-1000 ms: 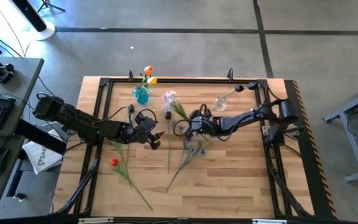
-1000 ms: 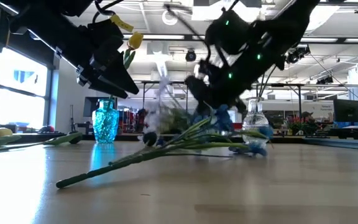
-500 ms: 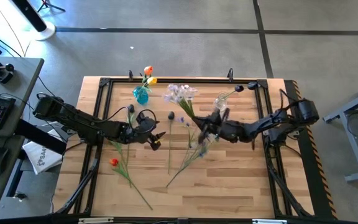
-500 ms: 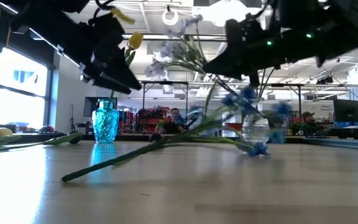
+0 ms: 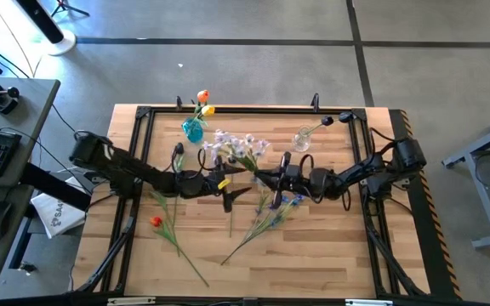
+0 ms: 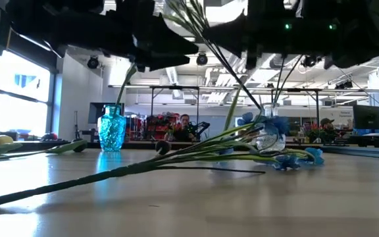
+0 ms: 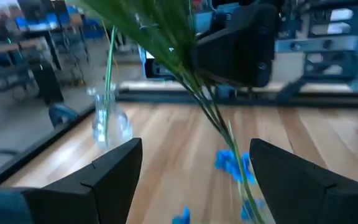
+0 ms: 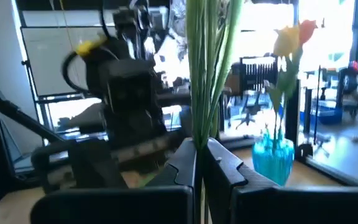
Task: Sort flowers into vase by color
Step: Put the white flowers into the blue vase
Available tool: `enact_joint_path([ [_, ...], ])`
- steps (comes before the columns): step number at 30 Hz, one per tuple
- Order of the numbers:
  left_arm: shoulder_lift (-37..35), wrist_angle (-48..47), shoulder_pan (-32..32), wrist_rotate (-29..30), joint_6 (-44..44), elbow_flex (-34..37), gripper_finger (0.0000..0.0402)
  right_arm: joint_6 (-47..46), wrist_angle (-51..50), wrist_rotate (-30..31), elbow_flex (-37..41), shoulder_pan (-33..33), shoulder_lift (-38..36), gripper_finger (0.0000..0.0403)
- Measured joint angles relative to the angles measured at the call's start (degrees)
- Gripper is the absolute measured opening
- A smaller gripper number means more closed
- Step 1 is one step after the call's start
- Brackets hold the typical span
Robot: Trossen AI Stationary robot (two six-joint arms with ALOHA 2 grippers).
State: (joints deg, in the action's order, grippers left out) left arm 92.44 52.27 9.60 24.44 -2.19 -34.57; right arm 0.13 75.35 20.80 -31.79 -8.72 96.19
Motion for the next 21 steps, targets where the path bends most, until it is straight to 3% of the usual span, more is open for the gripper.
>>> enact_joint_path([
  [5, 3.33, 8.70, -0.28, -0.61, -1.47, -0.02, 0.0284, 5.02, 0.01, -0.14, -2.49, -0.97, 0.15, 0.0005],
  [9, 3.52, 10.80, -1.33, -8.07, 0.40, -0.78, 0.0275, 6.45, -0.01, -0.30, -3.37, -1.20, 0.21, 0.0005],
  [11, 3.52, 10.86, -2.18, -11.73, 2.47, -1.80, 0.0264, 6.99, -0.05, -0.46, -3.65, -1.20, 0.21, 0.0005],
  [21, 3.52, 10.60, -4.56, -19.39, 3.48, -3.96, 0.0185, 8.96, -0.04, -3.39, -4.89, -1.20, 0.21, 0.0005],
])
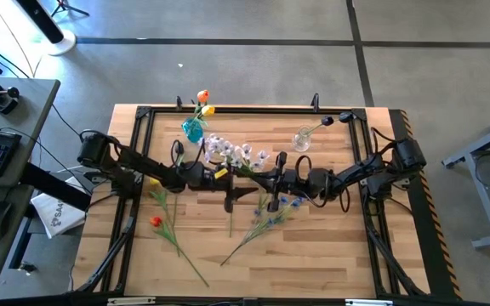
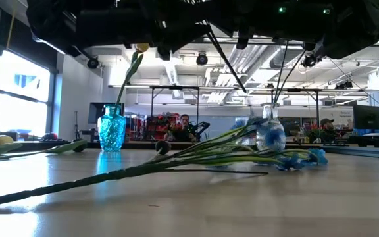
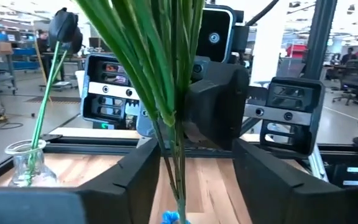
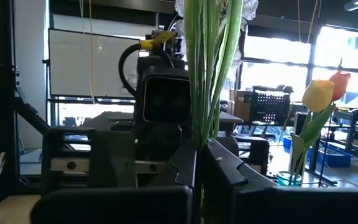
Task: Sort flowers into vase by color
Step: Put the white flowers into the blue vase
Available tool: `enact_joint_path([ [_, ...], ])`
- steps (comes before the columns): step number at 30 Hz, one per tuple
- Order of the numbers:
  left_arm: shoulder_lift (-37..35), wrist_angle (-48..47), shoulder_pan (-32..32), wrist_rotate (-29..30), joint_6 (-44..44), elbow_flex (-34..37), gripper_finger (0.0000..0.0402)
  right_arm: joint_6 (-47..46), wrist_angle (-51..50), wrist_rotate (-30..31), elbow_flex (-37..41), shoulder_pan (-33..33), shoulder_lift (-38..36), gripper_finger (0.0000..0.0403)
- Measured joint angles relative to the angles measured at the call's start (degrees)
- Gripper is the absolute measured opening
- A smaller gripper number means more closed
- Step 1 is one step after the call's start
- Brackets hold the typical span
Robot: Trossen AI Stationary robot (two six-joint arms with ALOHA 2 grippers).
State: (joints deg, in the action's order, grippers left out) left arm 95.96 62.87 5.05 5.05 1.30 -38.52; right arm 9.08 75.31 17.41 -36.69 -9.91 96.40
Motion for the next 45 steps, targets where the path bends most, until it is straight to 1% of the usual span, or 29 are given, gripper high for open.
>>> enact_joint_path([
  [3, 0.00, -0.02, -0.18, -1.73, -0.02, 0.00, 0.0158, -0.02, 0.02, -0.24, 0.00, 0.00, 0.00, 0.0005],
  [10, 0.00, -0.09, -0.16, -3.23, -1.42, 0.00, 0.0086, -0.06, 0.09, -4.14, 0.00, 0.00, 0.00, 0.0005],
  [16, 0.00, -0.42, -0.09, -3.35, -2.57, 0.02, 0.0015, -1.40, 0.02, -4.37, 0.00, 0.00, 0.00, 0.0005],
  [17, 0.00, -0.68, -0.01, -3.34, -2.92, 0.02, 0.0008, -1.66, -0.18, -4.41, 0.00, 0.00, 0.00, 0.0005],
  [19, 0.00, -1.27, 0.04, -3.40, -3.06, 0.02, 0.0006, -1.55, -0.76, -4.80, 0.00, -0.04, 0.00, 0.0005],
  [23, -0.02, -2.65, 0.57, -3.54, -4.06, 0.02, 0.0003, -1.55, -1.51, -9.15, 0.00, 0.04, 0.03, 0.0006],
  [25, -0.05, -3.51, 1.09, -3.02, -4.54, 0.00, 0.0003, -1.90, -1.86, -9.55, 0.01, 0.00, 0.04, 0.0015],
  [27, -0.31, -5.49, 1.48, -2.18, -5.10, 0.00, 0.0002, -3.01, -1.78, -9.74, 0.04, -0.02, 0.04, 0.0035],
  [29, -0.25, -8.99, 1.96, 0.27, -6.11, 0.07, 0.0001, -3.23, -0.88, -9.75, -0.02, 0.00, -0.05, 0.0064],
  [33, -1.54, -15.37, 2.97, 7.48, -6.47, 0.12, 0.0001, -3.25, -1.93, -9.72, -0.02, -0.01, -0.62, 0.0132],
  [35, -3.17, -19.89, 3.48, 11.28, -6.48, 0.10, 0.0001, -2.95, -2.51, -9.72, -0.02, -0.30, -1.63, 0.0164],
  [38, -6.68, -26.87, 4.46, 17.94, -6.49, 0.11, 0.0001, -0.93, -4.60, -9.67, -0.02, -1.54, -3.39, 0.0201],
  [41, -11.61, -35.11, 5.60, 25.65, -6.41, 0.11, 0.0001, 1.29, -6.42, -9.47, -0.02, -3.32, -5.95, 0.0225],
  [45, -18.55, -46.46, 7.43, 36.23, -5.40, 0.13, 0.0000, 3.85, -8.75, -9.05, -0.02, -6.24, -8.60, 0.0235],
])
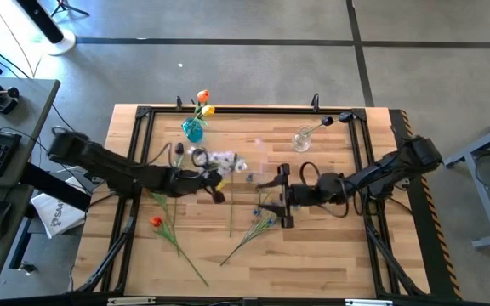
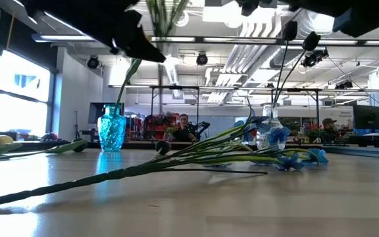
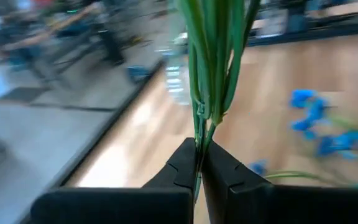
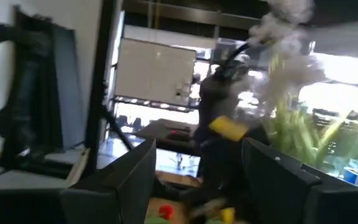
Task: Sort flowers into vase by color
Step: Put the white flowers into the blue vase
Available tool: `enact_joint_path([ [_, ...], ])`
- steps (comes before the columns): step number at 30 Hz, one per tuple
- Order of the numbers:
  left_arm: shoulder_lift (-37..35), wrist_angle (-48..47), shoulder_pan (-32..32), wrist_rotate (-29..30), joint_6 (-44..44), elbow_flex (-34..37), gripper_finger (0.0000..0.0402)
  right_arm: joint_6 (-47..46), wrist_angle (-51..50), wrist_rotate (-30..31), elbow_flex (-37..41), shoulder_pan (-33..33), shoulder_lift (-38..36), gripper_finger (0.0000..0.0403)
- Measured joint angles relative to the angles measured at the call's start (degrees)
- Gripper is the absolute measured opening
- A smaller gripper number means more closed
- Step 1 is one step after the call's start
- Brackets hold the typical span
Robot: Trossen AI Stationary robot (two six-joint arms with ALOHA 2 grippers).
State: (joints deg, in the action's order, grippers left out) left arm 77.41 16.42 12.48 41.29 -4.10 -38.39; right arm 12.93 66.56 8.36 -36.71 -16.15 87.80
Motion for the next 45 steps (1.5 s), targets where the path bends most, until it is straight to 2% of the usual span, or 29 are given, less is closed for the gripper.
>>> enact_joint_path([
  [7, -13.83, -18.11, 1.34, 16.87, 2.48, -0.02, 0.0000, 2.58, -1.73, 2.19, 0.02, -3.39, -0.55, 0.0236],
  [10, -20.02, -23.85, -0.77, 19.52, 5.04, -0.02, 0.0000, 2.58, -2.68, 3.80, 0.02, -3.51, -0.55, 0.0236],
  [12, -24.05, -26.32, -3.48, 14.84, 6.96, -0.02, 0.0000, 2.50, -3.00, 4.15, 0.02, -3.51, -0.55, 0.0236],
  [16, -30.66, -31.08, -10.17, -5.30, 7.18, -0.02, 0.0000, 2.51, -2.94, 4.80, 0.02, -3.35, -0.55, 0.0236],
  [18, -32.20, -34.96, -12.81, -11.77, 7.33, -0.13, 0.0000, 2.53, -2.96, 5.23, 0.02, -3.35, -0.55, 0.0236],
  [21, -31.71, -46.25, -15.36, -13.69, 10.49, -2.18, 0.0000, 2.50, -2.94, 5.37, 0.02, -3.35, -0.55, 0.0236],
  [26, -26.04, -59.79, -16.09, -11.54, 14.35, -8.21, 0.0000, 2.44, -2.52, 5.68, 0.02, -3.16, -0.55, 0.0236],
  [29, -22.74, -58.21, -14.34, -11.15, 8.45, -10.62, 0.0000, 1.78, -2.55, 5.66, 0.02, -2.79, -0.55, 0.0236],
  [33, -20.74, -44.94, -11.51, -11.92, -3.46, -11.43, 0.0000, -0.30, -3.58, 5.72, 0.02, -2.19, -0.55, 0.0236],
  [37, -20.64, -33.10, -9.93, -17.56, -14.14, -11.43, 0.0000, -1.11, -4.85, 5.74, 0.02, -2.20, -0.55, 0.0236],
  [39, -21.02, -29.70, -9.60, -18.70, -16.62, -11.43, 0.0000, -1.46, -5.34, 5.68, 0.02, -2.22, -0.55, 0.0236],
  [41, -21.62, -28.25, -9.97, -14.61, -15.26, -11.96, 0.0000, -1.51, -5.76, 5.66, 0.02, -2.24, -0.55, 0.0236],
  [45, -22.40, -35.72, -12.20, 3.26, -9.31, -15.57, 0.0000, -1.52, -6.37, 5.66, 0.02, -2.24, -0.55, 0.0236],
])
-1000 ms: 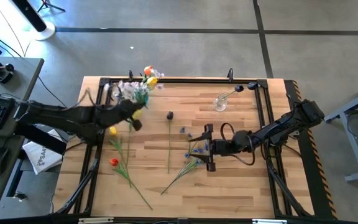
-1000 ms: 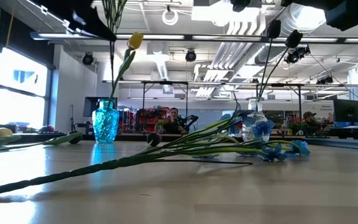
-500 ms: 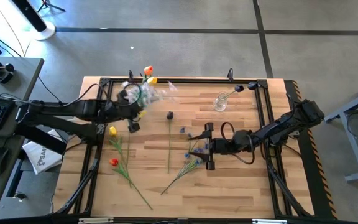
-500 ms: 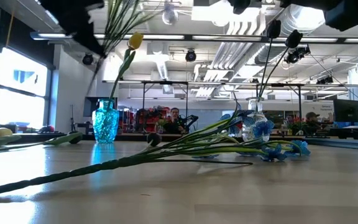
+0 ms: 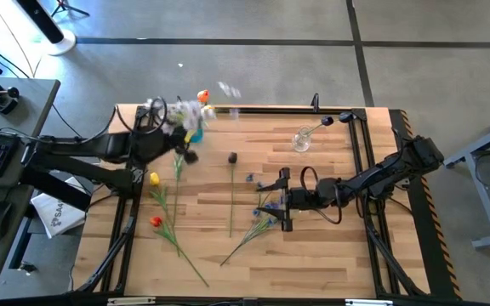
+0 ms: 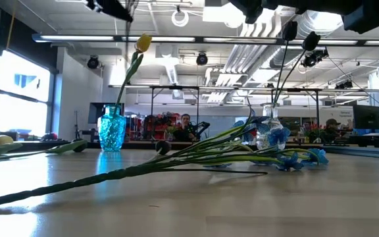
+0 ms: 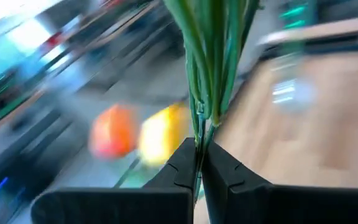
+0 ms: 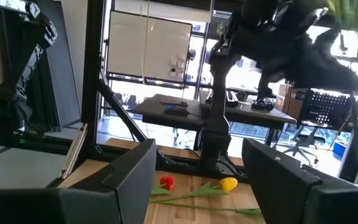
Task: Sort flowers into vase by color
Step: Put the white flowers into the blue vase
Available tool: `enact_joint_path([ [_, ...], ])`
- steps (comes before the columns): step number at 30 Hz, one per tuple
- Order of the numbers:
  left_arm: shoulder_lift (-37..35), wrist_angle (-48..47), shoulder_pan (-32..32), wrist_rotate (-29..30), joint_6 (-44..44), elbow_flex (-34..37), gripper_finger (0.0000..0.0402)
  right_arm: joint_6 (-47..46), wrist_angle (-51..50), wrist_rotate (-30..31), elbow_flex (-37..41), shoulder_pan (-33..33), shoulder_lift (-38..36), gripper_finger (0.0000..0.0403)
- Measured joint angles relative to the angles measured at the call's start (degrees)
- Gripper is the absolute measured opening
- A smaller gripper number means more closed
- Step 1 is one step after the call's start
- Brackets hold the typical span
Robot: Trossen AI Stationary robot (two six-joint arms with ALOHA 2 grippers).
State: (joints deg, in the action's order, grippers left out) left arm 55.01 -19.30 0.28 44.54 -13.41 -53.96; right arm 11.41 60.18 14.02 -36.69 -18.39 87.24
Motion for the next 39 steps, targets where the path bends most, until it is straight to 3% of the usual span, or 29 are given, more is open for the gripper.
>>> enact_joint_path([
  [3, 0.08, -9.81, -3.26, 7.07, 9.65, -3.69, 0.0000, 0.01, -0.04, 0.00, 0.00, 0.00, 0.00, 0.0236],
  [7, -0.04, -16.45, -9.83, 4.37, 15.74, -5.29, 0.0000, -0.01, -0.01, -0.02, 0.00, 0.00, 0.00, 0.0236],
  [12, 0.12, -15.14, -18.43, -1.60, 15.78, -1.69, 0.0000, -0.01, 0.00, -0.04, 0.00, 0.00, 0.00, 0.0236],
  [19, 0.12, -1.66, -25.74, -11.76, 14.98, 4.63, 0.0000, -0.01, -0.01, -0.05, 0.00, 0.00, 0.00, 0.0236],
  [23, 0.13, -0.86, -28.18, -16.39, 17.27, 5.99, 0.0000, -0.01, -0.47, -0.04, 0.00, 0.00, 0.00, 0.0236],
  [35, 0.12, 2.97, -29.21, -16.99, 14.78, 12.06, 0.0005, -0.48, -0.46, -0.07, 0.00, 0.00, 0.00, 0.0236],
  [39, 0.10, 2.66, -29.21, -17.01, 14.25, 12.07, 0.0025, -0.66, -0.45, -0.07, 0.00, 0.00, 0.00, 0.0236],
])
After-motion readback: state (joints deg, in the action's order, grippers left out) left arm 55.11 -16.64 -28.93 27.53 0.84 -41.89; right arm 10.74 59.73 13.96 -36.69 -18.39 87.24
